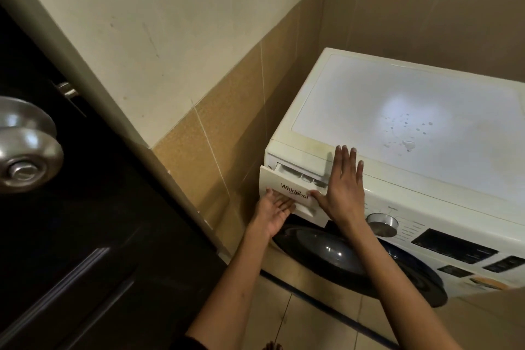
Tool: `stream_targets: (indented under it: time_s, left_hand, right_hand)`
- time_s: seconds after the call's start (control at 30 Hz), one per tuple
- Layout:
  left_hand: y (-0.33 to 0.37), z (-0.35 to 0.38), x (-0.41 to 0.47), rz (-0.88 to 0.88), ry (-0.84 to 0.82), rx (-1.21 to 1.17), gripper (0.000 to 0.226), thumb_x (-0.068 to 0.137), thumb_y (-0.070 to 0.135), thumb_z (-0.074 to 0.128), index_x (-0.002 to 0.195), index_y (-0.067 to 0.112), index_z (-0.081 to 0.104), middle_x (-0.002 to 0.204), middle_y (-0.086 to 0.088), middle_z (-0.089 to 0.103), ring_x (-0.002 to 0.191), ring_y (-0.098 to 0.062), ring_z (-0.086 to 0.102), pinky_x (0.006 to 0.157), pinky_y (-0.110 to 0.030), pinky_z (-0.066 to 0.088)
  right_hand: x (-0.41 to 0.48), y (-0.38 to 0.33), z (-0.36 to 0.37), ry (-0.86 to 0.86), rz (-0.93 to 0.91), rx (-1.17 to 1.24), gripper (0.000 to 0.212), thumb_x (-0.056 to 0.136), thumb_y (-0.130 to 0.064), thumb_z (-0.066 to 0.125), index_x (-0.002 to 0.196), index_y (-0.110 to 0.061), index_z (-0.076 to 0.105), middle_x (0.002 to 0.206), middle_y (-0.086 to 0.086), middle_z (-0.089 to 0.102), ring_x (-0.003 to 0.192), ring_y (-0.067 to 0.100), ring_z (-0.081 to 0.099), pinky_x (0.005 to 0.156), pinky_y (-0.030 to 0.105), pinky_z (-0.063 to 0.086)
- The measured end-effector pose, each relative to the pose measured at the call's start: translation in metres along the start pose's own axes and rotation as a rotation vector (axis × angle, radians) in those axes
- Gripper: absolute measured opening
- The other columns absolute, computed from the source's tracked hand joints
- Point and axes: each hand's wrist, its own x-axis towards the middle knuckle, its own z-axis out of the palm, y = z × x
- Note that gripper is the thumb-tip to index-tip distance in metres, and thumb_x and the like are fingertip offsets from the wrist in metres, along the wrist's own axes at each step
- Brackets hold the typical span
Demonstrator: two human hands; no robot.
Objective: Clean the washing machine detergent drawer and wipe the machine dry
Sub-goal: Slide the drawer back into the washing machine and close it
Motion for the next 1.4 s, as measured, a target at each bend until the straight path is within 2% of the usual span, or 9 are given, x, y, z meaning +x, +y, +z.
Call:
stream_targets:
  time_s: [0.1,0.27,0.37,0.47,0.53,0.6,0.7,0.93,1.4]
  left_hand:
    - [0.008,0.017,0.015,-0.008,-0.01,-0.052,0.049,0.103,0.031,0.027,0.14,0.0,0.035,0.142,-0.024,0.04,0.13,-0.034,0.041,0.105,-0.042,0.034]
    - [0.009,0.022,0.027,-0.006,-0.017,-0.055,0.046,0.102,0.029,0.031,0.136,0.0,0.041,0.136,-0.022,0.047,0.122,-0.032,0.047,0.099,-0.038,0.039]
    - [0.005,0.02,0.029,-0.001,-0.029,-0.069,0.043,0.102,0.026,0.033,0.134,-0.002,0.042,0.134,-0.024,0.049,0.126,-0.033,0.047,0.101,-0.039,0.039]
    - [0.005,0.024,0.039,0.021,-0.007,-0.041,0.038,0.1,0.016,0.038,0.131,-0.005,0.044,0.109,-0.02,0.06,0.101,-0.03,0.058,0.097,-0.04,0.04]
    - [0.003,0.028,0.043,0.024,0.018,-0.035,0.027,0.099,0.01,0.04,0.121,-0.002,0.049,0.093,-0.015,0.058,0.084,-0.024,0.057,0.093,-0.041,0.043]
    - [0.003,0.033,0.043,0.012,0.023,-0.046,0.015,0.097,0.007,0.042,0.108,0.002,0.051,0.091,-0.013,0.058,0.082,-0.023,0.057,0.081,-0.038,0.053]
    - [0.0,0.032,0.035,-0.002,0.025,-0.078,0.014,0.094,0.007,0.048,0.107,0.006,0.052,0.095,-0.014,0.06,0.084,-0.024,0.06,0.057,-0.032,0.059]
    - [-0.019,-0.015,0.005,-0.019,0.071,-0.16,0.017,0.09,0.006,0.053,0.107,0.008,0.057,0.099,-0.015,0.064,0.088,-0.028,0.062,0.053,-0.033,0.059]
    - [-0.017,-0.017,0.007,-0.024,0.106,-0.139,0.014,0.091,0.002,0.05,0.1,0.01,0.057,0.097,-0.015,0.062,0.086,-0.028,0.061,0.05,-0.034,0.058]
  right_hand:
    - [0.024,0.007,0.002,0.052,0.03,-0.034,0.11,0.072,-0.04,0.075,0.146,0.004,0.005,0.155,0.021,0.009,0.143,0.029,-0.005,0.116,0.043,-0.004]
    - [0.042,0.017,0.002,-0.047,-0.03,0.05,0.107,0.075,-0.043,0.072,0.149,-0.004,0.004,0.157,0.012,0.005,0.146,0.026,-0.002,0.118,0.041,-0.004]
    - [0.05,0.034,-0.006,-0.228,-0.091,0.401,0.075,0.091,-0.046,0.051,0.149,-0.013,0.018,0.156,0.004,0.017,0.145,0.019,0.01,0.118,0.032,0.007]
    - [0.062,0.052,-0.012,-0.254,-0.143,0.369,0.05,0.101,-0.026,0.033,0.147,-0.012,0.023,0.156,0.003,0.018,0.145,0.017,0.011,0.116,0.025,0.008]
    - [0.065,0.06,-0.007,-0.274,-0.197,0.306,0.047,0.101,-0.018,0.032,0.147,-0.012,0.022,0.156,0.003,0.017,0.145,0.016,0.01,0.115,0.023,0.006]
    - [0.065,0.063,0.0,-0.267,-0.234,0.26,0.046,0.101,-0.014,0.032,0.147,-0.012,0.023,0.156,0.001,0.016,0.145,0.014,0.01,0.114,0.019,0.004]
    - [0.063,0.065,0.004,-0.224,-0.261,0.236,0.045,0.101,-0.014,0.032,0.146,-0.012,0.027,0.154,-0.002,0.019,0.144,0.011,0.01,0.112,0.014,0.003]
    - [0.064,0.065,0.005,-0.204,-0.26,0.238,0.044,0.101,-0.014,0.033,0.144,-0.013,0.029,0.153,-0.003,0.023,0.144,0.011,0.014,0.111,0.013,0.003]
    - [0.064,0.068,0.01,-0.166,-0.272,0.242,0.044,0.101,-0.018,0.034,0.145,-0.013,0.03,0.153,-0.005,0.022,0.14,0.003,0.012,0.113,0.015,0.006]
